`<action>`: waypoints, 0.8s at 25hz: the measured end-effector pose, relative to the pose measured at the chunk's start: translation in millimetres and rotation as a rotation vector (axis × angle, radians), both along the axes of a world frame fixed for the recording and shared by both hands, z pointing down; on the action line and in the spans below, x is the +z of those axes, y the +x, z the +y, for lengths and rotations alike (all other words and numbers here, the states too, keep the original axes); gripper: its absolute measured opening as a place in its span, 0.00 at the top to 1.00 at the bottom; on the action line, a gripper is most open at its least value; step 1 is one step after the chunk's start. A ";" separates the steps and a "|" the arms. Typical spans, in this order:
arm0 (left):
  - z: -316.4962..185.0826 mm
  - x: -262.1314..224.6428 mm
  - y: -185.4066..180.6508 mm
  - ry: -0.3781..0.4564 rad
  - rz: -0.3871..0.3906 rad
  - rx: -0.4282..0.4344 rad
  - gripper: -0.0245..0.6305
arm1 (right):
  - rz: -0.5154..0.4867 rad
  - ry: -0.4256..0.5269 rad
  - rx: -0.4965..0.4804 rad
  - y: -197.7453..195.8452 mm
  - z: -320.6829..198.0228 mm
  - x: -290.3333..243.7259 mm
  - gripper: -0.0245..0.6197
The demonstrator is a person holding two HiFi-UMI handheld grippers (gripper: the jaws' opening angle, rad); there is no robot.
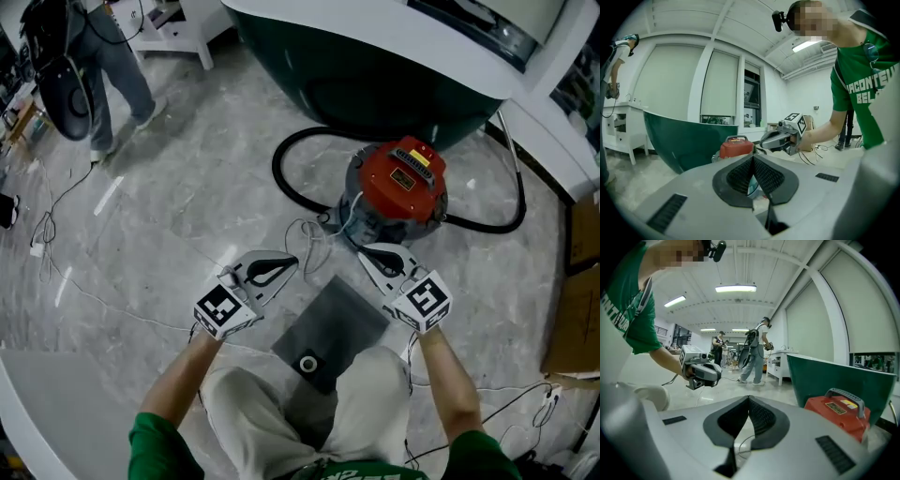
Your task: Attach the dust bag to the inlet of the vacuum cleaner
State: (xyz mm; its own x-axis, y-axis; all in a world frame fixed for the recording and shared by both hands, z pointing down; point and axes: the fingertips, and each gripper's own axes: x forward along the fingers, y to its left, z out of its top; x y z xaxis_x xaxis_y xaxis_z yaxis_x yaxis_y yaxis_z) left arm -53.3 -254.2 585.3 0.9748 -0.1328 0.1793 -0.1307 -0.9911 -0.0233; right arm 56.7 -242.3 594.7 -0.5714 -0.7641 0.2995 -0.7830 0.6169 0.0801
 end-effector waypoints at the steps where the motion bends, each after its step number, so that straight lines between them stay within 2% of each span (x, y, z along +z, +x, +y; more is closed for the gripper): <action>1: 2.3 8.3 1.6 -0.005 -0.005 0.006 0.96 | 0.004 -0.007 -0.006 -0.4 1.6 7.1 0.95; 9: 32.4 53.7 5.1 -0.025 -0.016 0.054 0.96 | 0.007 -0.031 -0.025 -7.5 13.3 54.8 0.95; 20: 47.2 124.5 -15.2 -0.080 -0.009 0.013 0.96 | -0.019 -0.065 -0.032 -24.3 30.6 126.4 0.95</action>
State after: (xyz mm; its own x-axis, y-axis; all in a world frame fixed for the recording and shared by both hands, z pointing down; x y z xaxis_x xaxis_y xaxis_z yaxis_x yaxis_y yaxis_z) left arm -68.5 -207.0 709.8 0.9748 -0.1049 0.1971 -0.1178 -0.9915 0.0548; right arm 32.4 -211.8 721.1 -0.6015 -0.7245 0.3368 -0.7636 0.6453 0.0243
